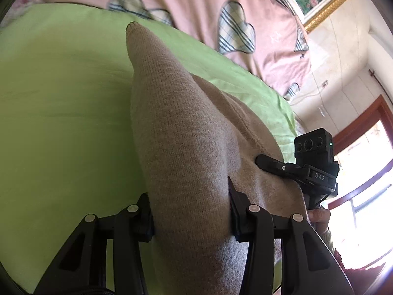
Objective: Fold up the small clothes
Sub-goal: 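Lift the folded edge with both grippers and fold it over the bundle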
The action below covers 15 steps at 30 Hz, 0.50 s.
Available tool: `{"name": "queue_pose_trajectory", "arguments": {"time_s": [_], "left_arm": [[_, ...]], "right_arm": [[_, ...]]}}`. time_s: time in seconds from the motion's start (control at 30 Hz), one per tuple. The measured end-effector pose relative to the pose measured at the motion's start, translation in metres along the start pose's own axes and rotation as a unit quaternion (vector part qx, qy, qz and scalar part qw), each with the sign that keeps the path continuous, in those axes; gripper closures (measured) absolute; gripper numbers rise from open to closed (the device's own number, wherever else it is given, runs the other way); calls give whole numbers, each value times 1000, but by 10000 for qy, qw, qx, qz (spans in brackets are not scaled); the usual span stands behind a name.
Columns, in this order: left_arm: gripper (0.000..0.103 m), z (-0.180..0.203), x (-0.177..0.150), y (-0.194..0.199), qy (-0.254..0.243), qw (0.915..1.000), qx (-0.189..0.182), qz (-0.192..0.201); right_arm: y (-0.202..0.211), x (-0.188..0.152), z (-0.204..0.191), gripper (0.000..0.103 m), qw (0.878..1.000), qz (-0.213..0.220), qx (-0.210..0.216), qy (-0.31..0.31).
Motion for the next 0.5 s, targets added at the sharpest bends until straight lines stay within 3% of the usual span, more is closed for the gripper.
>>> {"name": "queue_pose_trajectory", "arguments": {"time_s": [0.2, 0.37, 0.43, 0.5], "left_arm": [[56, -50, -30, 22, 241, 9994, 259, -44], [39, -74, -47, 16, 609, 9981, 36, 81], [37, -76, -49, 15, 716, 9974, 12, 90], [36, -77, -48, 19, 720, 9974, 24, 81]], "right_arm": [[-51, -16, -10, 73, 9992, -362, 182, 56], [-65, -28, 11, 72, 9984, -538, -175, -82], [-62, -30, 14, 67, 9984, -501, -249, -120], [-59, -29, 13, 52, 9980, -465, -404, -165]]}}
Point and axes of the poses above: each gripper's, at about its wrist camera, not at the fingertips, and y roughly against the way its jaws point, z to its right, x to its top, the point moved 3 cm from there along -y, roughly the way its jaws point, and after that the axes turned 10 degrees about x, right-handed, at the moved point
